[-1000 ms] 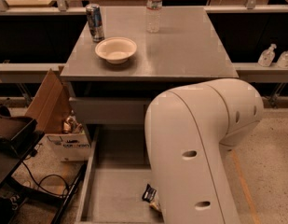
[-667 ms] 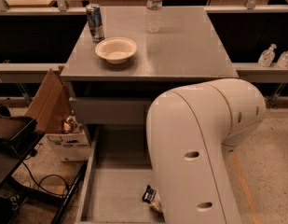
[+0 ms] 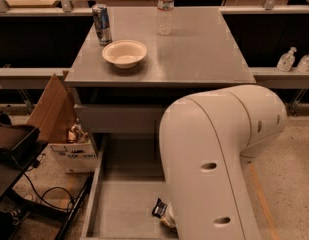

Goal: Pick rxbar blueberry from middle drawer and place on counter

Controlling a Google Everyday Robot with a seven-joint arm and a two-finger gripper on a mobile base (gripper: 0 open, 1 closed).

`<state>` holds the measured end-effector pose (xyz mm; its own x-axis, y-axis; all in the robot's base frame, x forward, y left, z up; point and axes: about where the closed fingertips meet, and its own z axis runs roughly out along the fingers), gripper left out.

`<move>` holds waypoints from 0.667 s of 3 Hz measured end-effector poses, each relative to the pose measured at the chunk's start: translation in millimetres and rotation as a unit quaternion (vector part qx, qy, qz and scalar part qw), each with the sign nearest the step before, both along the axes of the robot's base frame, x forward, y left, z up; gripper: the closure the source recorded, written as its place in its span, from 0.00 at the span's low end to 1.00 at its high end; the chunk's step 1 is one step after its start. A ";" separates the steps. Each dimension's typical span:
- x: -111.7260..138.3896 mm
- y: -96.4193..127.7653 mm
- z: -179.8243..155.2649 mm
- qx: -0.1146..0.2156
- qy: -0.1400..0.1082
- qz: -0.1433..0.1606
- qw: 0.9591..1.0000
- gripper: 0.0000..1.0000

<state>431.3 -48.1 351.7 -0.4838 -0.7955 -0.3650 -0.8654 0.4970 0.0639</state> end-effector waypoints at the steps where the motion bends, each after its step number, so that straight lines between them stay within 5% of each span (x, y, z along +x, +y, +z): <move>1: -4.8 6.9 28.9 0.011 -0.010 0.019 1.000 1.00; 2: -63.1 24.6 89.7 0.013 -0.009 0.089 0.996 1.00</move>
Offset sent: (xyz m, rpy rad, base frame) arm 0.0301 -0.0044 0.3192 0.1390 -0.1584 0.3098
